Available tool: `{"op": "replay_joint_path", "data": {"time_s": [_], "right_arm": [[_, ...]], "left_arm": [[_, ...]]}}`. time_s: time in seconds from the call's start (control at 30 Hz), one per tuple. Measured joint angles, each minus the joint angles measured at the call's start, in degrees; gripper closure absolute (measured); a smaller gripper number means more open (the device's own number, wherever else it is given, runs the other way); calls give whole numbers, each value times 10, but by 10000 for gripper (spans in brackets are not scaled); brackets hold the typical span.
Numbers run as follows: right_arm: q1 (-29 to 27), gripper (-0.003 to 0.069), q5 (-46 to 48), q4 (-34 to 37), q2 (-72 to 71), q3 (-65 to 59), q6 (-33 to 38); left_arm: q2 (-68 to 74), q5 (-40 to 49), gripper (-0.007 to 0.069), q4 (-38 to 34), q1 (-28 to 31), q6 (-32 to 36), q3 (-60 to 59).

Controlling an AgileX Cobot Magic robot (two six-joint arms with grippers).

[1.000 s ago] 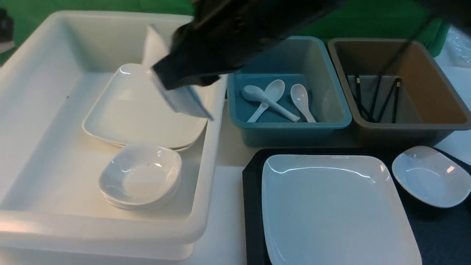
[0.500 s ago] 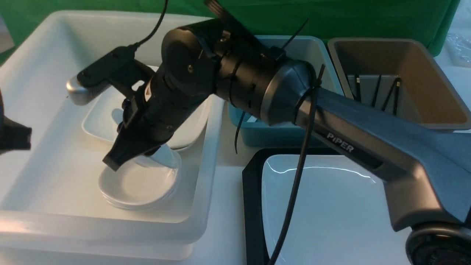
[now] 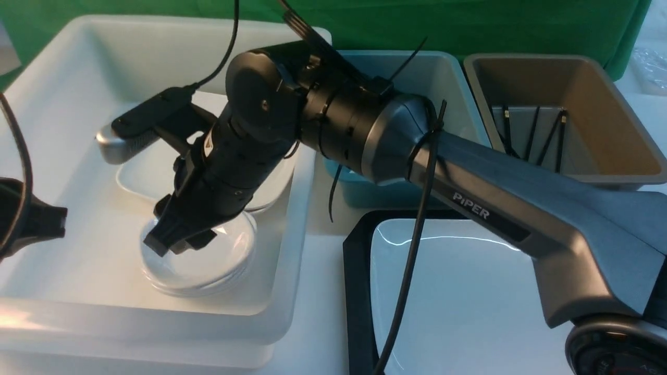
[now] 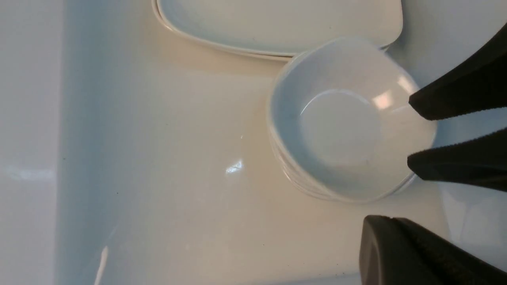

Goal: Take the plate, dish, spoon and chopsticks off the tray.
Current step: Use the right arm to put the small plate into the large storage box on the left, then use the right arm to grab a small plate from the dinner plate

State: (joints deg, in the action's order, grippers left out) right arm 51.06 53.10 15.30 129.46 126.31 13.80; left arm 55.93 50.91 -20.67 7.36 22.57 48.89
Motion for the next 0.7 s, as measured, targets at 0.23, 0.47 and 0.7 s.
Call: {"op": "replay_joint_path", "data": {"time_s": [0.23,0.47,0.7], "right_arm": [[-13,413,103,-116,-75,37,-26],[-140,636,138,-235,-201,9,-60],[-331,640,137,-203,-344,-222,-65]], "left_arm": [[2,4,622,-68,-7,31,0],[44,8,622,-93,-134,45,21],[130,-14,622,-26,-285,-41,80]]}}
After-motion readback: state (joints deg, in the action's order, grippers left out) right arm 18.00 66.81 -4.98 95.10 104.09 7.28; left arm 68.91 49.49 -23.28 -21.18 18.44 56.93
